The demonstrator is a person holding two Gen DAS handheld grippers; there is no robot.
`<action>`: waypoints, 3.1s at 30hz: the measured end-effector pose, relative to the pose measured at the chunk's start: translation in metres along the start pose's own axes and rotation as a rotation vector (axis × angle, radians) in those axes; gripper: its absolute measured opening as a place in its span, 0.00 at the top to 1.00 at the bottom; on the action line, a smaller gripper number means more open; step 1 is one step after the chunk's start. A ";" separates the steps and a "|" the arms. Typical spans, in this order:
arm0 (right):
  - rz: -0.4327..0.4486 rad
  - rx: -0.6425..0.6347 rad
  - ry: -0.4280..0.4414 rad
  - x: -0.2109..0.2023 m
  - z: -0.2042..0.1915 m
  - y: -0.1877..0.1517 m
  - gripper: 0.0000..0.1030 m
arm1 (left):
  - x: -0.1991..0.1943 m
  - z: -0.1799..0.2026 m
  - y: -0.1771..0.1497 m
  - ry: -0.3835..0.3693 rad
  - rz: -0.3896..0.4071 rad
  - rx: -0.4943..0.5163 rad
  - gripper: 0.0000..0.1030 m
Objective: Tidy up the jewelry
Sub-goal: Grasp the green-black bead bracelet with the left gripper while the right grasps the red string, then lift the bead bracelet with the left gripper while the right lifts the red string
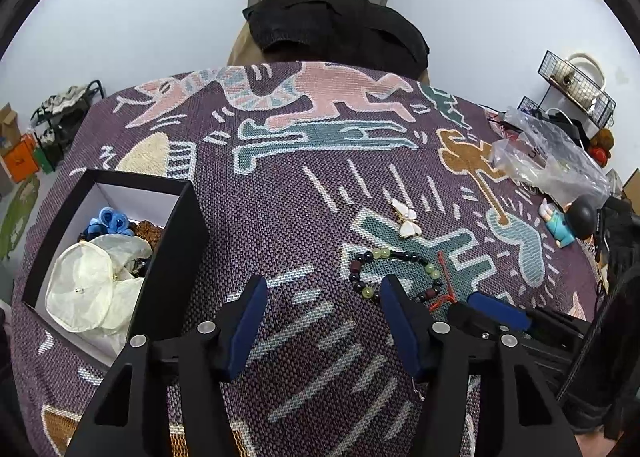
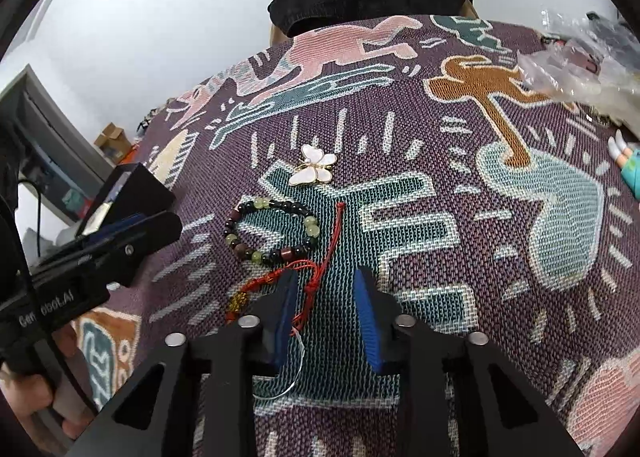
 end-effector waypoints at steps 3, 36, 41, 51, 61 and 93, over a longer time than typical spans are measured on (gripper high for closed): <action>0.000 -0.014 0.004 0.002 -0.001 -0.001 0.91 | 0.006 -0.005 -0.001 -0.003 -0.013 -0.024 0.45; 0.176 0.115 0.146 -0.075 0.033 0.030 0.96 | 0.053 0.009 0.002 -0.004 -0.117 -0.015 0.92; 0.068 0.099 0.097 -0.048 0.037 0.019 0.90 | 0.033 0.014 0.009 -0.019 -0.062 -0.003 0.92; 0.012 0.062 -0.027 -0.014 0.045 0.009 0.59 | -0.014 0.018 0.028 -0.055 0.036 0.013 0.92; 0.031 -0.041 -0.107 -0.006 0.030 0.004 0.94 | -0.065 0.003 0.044 -0.059 0.128 -0.001 0.92; 0.203 -0.101 0.106 -0.081 -0.061 0.034 0.94 | -0.109 -0.102 0.024 0.004 0.125 -0.141 0.60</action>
Point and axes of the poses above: each gripper's, at about its wrist camera, not at the fingertips, and x roughly the way its jaws point, z to its right, y to its top, the point moved 8 cm from there along x, roughly the way its jaws point, and after that the axes turned 12 degrees about -y, right-handed, at the moved point
